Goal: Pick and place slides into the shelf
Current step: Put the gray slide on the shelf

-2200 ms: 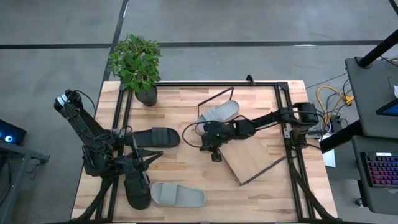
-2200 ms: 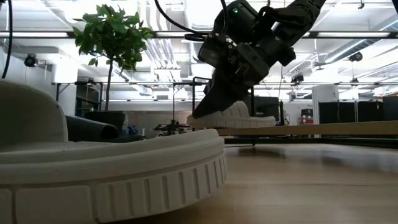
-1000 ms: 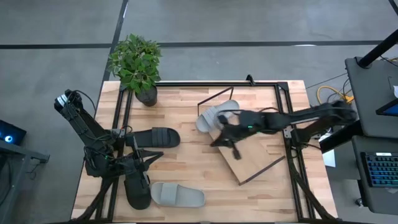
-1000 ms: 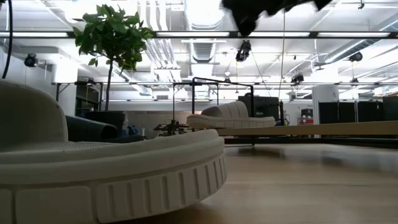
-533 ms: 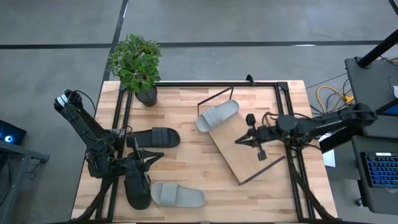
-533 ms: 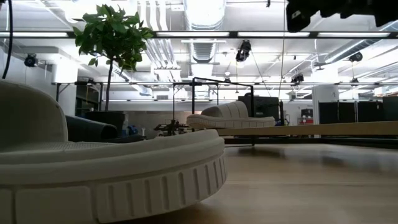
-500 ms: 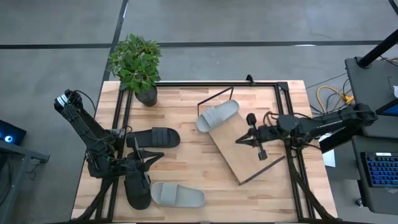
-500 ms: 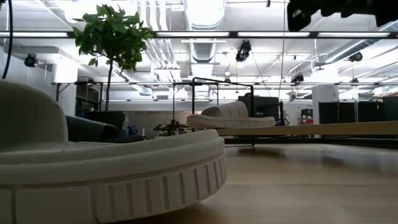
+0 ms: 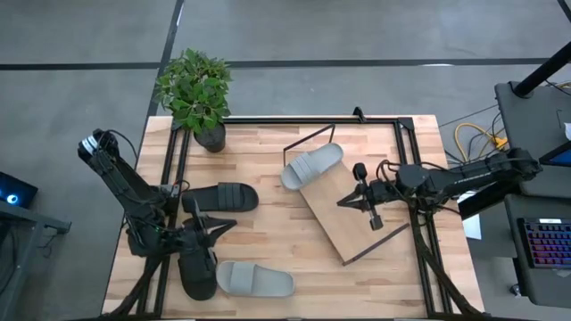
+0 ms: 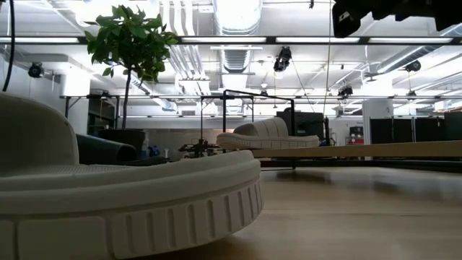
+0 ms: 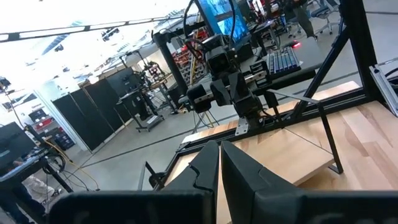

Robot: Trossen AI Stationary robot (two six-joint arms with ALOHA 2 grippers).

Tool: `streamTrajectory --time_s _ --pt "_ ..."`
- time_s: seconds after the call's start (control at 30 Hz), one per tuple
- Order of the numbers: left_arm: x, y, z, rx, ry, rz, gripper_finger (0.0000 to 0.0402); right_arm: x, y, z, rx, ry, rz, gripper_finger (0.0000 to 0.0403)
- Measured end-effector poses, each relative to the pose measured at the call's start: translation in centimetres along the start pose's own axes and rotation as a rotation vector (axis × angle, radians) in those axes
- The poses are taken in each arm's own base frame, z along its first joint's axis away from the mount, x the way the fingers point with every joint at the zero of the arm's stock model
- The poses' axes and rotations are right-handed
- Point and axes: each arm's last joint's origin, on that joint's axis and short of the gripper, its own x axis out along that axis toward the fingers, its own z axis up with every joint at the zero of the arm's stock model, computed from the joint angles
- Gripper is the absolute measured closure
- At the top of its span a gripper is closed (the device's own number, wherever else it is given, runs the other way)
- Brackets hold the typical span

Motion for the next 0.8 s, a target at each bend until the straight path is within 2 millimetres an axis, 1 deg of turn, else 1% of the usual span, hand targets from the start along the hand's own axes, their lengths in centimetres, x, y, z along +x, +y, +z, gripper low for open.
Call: streamTrajectory --time_s 0.13,0.2,0.3,0.47,0.53,0.6,0.7,0.8 --pt "0.2 -0.9 -0.2 0.114 -0.019 -0.052 0.0393 0.0 0.0 0.0 0.002 -0.001 0.0 0.0394" --pt "0.3 -1.5 -0.4 0.168 -0.045 -0.108 0.0375 0.0 0.0 0.0 0.009 0.0 0.0 0.0394" --pt "0.4 -2.4 -0.5 0.235 -0.08 -0.179 0.0327 0.0 0.0 0.0 0.012 0.0 0.0 0.0394" --pt "0.2 -4.3 -1.4 0.329 -0.061 -0.224 0.0231 0.0 0.0 0.0 0.013 0.0 0.0 0.0394" --pt "0.0 -5.1 -2.2 0.398 -0.022 -0.215 0.0206 0.0 0.0 0.0 0.017 0.001 0.0 0.0394" --pt "-0.3 -5.7 -2.9 0.462 0.032 -0.16 0.0192 0.0 0.0 0.0 0.03 0.002 0.0 0.0394" --pt "-0.8 -6.6 -3.7 0.521 0.099 -0.031 0.0186 0.0 0.0 -0.1 0.035 0.007 0.0 0.0394" --pt "-1.0 -7.2 -3.8 0.52 0.113 0.004 0.0185 0.0 0.0 -0.1 0.035 0.007 0.0 0.0394"
